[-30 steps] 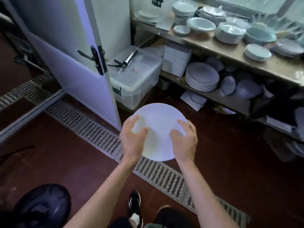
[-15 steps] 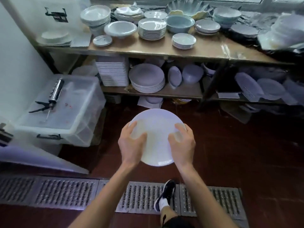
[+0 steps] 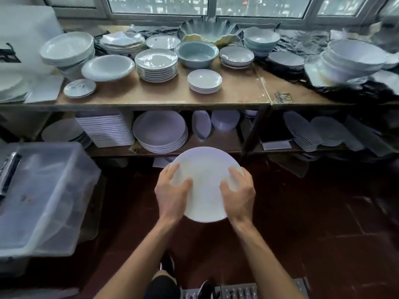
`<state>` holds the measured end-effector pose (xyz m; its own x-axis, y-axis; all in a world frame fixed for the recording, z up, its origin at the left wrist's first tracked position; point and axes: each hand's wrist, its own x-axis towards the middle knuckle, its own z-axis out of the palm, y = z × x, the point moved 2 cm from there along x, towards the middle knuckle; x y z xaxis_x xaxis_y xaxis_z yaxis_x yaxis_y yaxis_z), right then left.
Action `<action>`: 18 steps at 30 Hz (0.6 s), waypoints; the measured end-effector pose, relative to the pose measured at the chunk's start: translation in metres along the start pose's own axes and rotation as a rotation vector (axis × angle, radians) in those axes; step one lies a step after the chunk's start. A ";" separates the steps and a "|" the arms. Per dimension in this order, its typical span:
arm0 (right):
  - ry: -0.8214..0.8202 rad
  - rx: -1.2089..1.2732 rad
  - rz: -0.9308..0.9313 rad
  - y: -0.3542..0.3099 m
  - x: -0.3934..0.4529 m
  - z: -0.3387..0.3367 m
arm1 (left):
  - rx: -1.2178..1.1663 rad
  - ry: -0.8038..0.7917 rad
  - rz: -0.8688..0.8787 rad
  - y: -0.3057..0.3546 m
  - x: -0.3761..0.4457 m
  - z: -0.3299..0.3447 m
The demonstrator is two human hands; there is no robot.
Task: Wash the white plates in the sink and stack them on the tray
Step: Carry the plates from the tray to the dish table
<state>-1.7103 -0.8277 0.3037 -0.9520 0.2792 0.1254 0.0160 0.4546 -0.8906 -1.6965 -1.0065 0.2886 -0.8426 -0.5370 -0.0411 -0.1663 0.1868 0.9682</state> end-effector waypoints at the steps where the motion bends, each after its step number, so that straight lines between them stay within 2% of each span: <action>1: 0.004 -0.007 0.004 0.001 0.015 0.007 | -0.003 -0.004 -0.008 0.000 0.015 0.008; 11: -0.043 -0.094 0.022 -0.020 0.171 0.099 | -0.024 -0.067 0.006 0.019 0.201 0.067; 18: -0.002 -0.088 0.034 -0.048 0.260 0.147 | -0.018 -0.104 0.017 0.051 0.307 0.094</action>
<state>-2.0032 -0.9015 0.3143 -0.9510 0.2944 0.0949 0.0751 0.5173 -0.8525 -2.0121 -1.0842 0.3025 -0.8941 -0.4451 -0.0494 -0.1433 0.1800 0.9732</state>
